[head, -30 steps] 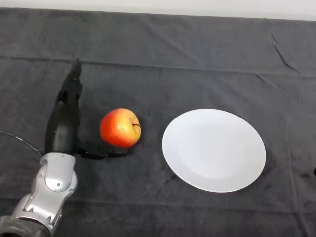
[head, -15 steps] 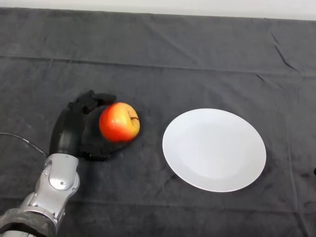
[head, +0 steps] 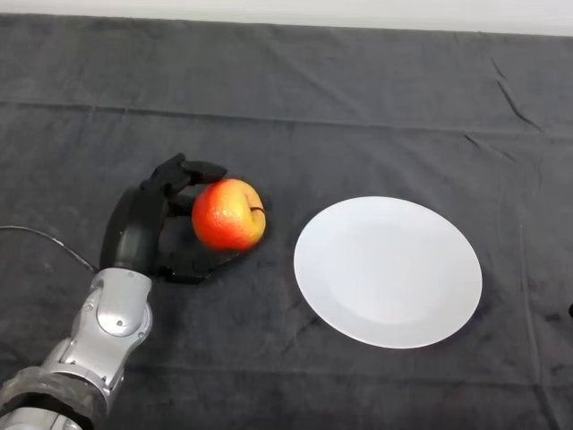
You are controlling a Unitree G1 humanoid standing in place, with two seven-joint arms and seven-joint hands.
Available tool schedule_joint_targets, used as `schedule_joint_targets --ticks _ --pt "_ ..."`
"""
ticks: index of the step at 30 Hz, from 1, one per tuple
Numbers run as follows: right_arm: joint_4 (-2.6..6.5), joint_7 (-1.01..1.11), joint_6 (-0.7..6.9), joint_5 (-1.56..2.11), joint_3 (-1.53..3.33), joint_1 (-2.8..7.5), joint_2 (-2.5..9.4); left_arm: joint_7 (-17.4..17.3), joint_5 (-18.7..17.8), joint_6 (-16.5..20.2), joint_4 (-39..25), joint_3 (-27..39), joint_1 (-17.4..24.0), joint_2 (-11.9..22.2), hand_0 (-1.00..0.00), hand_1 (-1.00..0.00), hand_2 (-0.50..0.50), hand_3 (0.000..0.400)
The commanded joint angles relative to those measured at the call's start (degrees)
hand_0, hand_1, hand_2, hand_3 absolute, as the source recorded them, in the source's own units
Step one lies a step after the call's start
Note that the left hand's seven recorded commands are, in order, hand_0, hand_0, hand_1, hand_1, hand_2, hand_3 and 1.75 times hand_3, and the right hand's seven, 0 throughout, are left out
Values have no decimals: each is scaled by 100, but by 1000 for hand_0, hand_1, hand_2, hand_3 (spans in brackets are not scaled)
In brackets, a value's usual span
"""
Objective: Move the apple to the plate
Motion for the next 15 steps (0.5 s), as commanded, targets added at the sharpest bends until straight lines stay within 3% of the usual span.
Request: schedule_joint_targets --ticks 1,15 --pt "519 -16 483 94 -48 623 420 61 -7 76 -434 -214 -426 -29 -1000 -1000 0 400" --pt "500 -17 495 97 -45 629 422 229 266 397 -1874 -819 -192 -114 -1000 -1000 0 400"
